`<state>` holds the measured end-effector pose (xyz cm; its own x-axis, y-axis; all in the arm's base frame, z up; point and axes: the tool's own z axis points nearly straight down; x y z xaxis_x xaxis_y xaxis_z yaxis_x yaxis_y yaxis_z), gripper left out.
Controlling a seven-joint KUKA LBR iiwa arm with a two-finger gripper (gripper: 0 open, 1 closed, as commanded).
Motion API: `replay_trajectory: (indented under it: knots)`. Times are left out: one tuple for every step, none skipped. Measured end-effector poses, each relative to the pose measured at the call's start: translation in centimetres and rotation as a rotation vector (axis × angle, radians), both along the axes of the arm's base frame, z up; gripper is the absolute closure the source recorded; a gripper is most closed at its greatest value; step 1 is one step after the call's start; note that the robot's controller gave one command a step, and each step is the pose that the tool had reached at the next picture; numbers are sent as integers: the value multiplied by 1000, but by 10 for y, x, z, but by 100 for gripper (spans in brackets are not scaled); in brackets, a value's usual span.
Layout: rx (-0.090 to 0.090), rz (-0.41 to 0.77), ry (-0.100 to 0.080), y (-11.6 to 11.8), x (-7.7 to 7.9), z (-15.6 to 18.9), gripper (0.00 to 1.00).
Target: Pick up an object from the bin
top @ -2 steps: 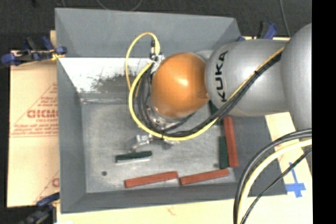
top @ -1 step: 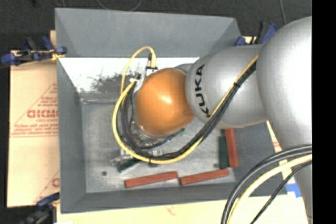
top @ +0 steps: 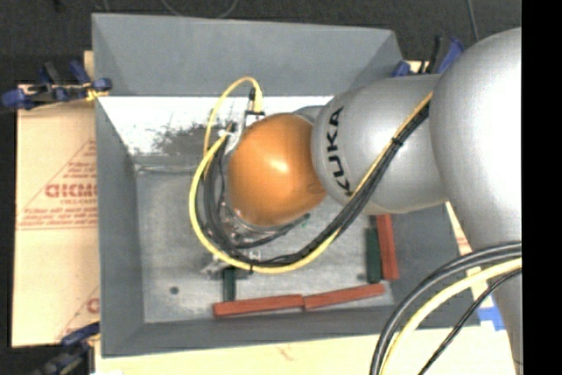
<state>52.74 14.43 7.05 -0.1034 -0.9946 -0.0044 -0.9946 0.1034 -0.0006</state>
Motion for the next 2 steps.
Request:
replay_trajectory:
  knots:
    - [0, 26, -9, 53, -23, 197, 100]
    - [-5, 356, -2, -10, 11, 176, 100]
